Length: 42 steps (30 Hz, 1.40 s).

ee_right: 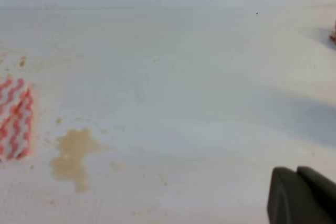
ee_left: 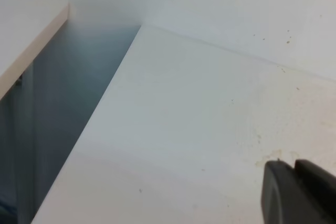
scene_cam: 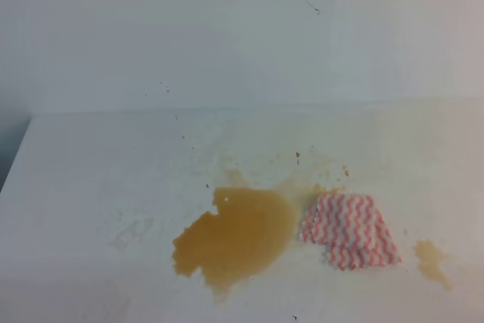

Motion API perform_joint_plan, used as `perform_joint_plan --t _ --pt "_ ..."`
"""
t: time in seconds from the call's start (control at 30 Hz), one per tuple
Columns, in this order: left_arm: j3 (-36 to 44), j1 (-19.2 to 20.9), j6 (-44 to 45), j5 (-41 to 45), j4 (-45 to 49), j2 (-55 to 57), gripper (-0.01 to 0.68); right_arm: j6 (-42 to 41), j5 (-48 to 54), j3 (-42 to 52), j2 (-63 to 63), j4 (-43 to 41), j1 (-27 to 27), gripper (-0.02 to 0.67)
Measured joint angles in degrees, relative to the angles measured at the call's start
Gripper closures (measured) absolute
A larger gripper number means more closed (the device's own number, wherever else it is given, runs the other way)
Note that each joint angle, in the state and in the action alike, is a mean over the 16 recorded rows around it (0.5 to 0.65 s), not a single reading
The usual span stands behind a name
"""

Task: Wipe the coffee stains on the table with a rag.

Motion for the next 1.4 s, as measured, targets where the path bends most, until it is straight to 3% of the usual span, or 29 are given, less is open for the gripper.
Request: perform_joint_plan --t 0.23,0.6,0.77,1.1,1.4 --pt "0.0 0.0 0.0 0.05 0.0 0.0 0.676 0.01 -0.8 0.04 0.0 8.34 0.0 0.651" --pt "0.0 0.0 0.0 0.1 0.0 0.0 0.676 -1.44 -5.7 0.26 0.0 45.29 0.0 0.651" --pt "0.0 0.0 0.0 0.1 0.0 0.0 0.676 -3.23 -7.79 0.33 0.0 58.16 0.0 0.651" --pt "0.0 0.0 0.0 0.1 0.0 0.0 0.676 -7.68 -9.79 0.37 0.0 63.91 0.0 0.651" --pt "0.0 0.0 0.0 0.1 0.0 0.0 0.676 -13.83 -3.24 -2.4 0.34 63.91 0.0 0.651"
